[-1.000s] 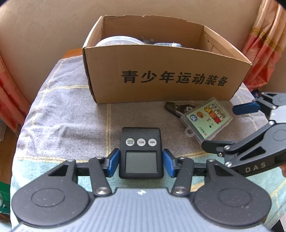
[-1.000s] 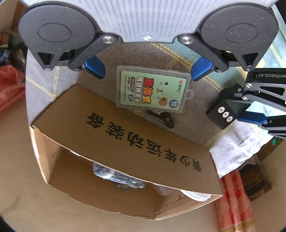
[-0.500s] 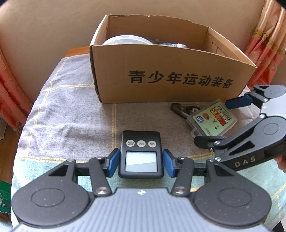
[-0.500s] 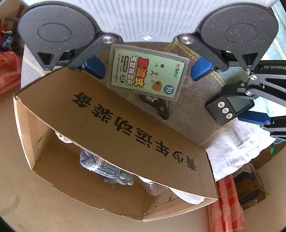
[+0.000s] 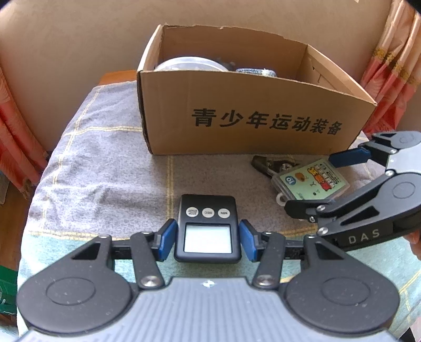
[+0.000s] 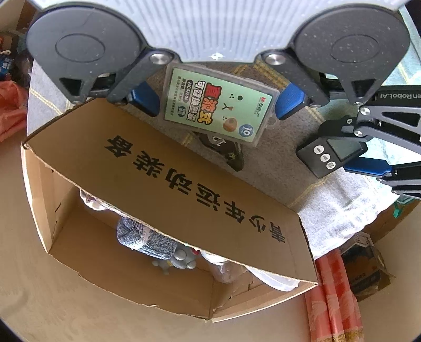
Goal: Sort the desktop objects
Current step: 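Lift and carry the timer and card case over the cardboard box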
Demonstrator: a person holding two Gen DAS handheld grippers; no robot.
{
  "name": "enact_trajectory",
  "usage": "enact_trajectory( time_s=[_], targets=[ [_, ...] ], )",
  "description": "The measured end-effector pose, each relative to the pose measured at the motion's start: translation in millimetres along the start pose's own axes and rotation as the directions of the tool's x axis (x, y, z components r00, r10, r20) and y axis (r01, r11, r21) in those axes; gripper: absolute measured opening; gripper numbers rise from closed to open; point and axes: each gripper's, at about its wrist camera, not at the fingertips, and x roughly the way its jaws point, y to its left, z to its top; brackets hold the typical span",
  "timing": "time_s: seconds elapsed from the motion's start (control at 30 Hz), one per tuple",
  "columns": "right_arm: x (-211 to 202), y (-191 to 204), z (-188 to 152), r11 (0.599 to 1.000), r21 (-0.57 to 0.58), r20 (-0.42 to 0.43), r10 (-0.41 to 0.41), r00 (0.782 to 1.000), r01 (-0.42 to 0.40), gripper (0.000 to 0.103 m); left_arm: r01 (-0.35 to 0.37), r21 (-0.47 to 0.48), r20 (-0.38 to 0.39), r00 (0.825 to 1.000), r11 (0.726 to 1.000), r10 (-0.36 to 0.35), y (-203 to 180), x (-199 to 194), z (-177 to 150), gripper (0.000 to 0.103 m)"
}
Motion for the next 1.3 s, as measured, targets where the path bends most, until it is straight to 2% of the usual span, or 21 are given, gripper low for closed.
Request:
enact_trajectory(
  time_s=[0.23,0.33,0.47,0.57,0.63,0.77,0.9,1.0,1.3],
  targets=[
    [-9.9,1.5,0.8,1.000,-0.006,0.007,-0.004,1.000,0.004,0.095,-0.005,0.011,0.017,1.000,1.000,0.005,-0.7,-7.7,1.7,0.051],
    [-11.3,2.3,-0.7,1.000,-0.010,-0.004,0.004,1.000,-0.004,0.088,-0.006,0.012,0.011,1.000,1.000,0.006,0.0,-7.0,1.5,0.051],
    [-7.4,5.9,-6.5,1.000,-0.016,-0.034,-0.012,0.999,0.012,0.092,-0.019,0.012,-0.026,0.999,1.000,0.020,2.4,-0.4,-3.9,0.052],
    [-7.1,5.2,-10.3,1.000,0.007,-0.033,-0.007,0.999,0.007,0.097,-0.028,0.007,-0.022,0.999,1.000,0.028,4.2,1.2,-7.1,0.062],
    [-5.4,2.8,-10.3,0.999,0.034,-0.034,-0.007,0.999,0.008,0.097,-0.037,0.005,-0.023,0.999,0.999,0.037,4.9,3.3,-7.8,0.064],
    [-1.6,1.1,-8.3,0.997,0.074,-0.039,-0.007,0.999,0.010,0.097,-0.044,0.007,-0.034,0.998,0.999,0.044,4.9,8.0,-9.5,0.064],
    [2.5,10.6,-10.1,0.999,0.036,-0.045,-0.024,0.999,0.025,0.093,-0.054,0.046,-0.021,0.998,0.997,0.055,-0.7,10.0,-13.8,0.063],
    [2.6,10.0,-11.3,0.999,0.050,-0.042,-0.016,0.999,0.018,0.092,-0.039,0.058,-0.006,0.999,0.998,0.039,-2.2,8.6,-13.9,0.051],
    [-7.7,2.6,-11.6,0.997,0.071,-0.037,0.017,0.999,-0.015,0.092,-0.004,0.041,-0.004,1.000,0.999,0.005,-0.5,1.8,-6.4,0.051]
  ],
)
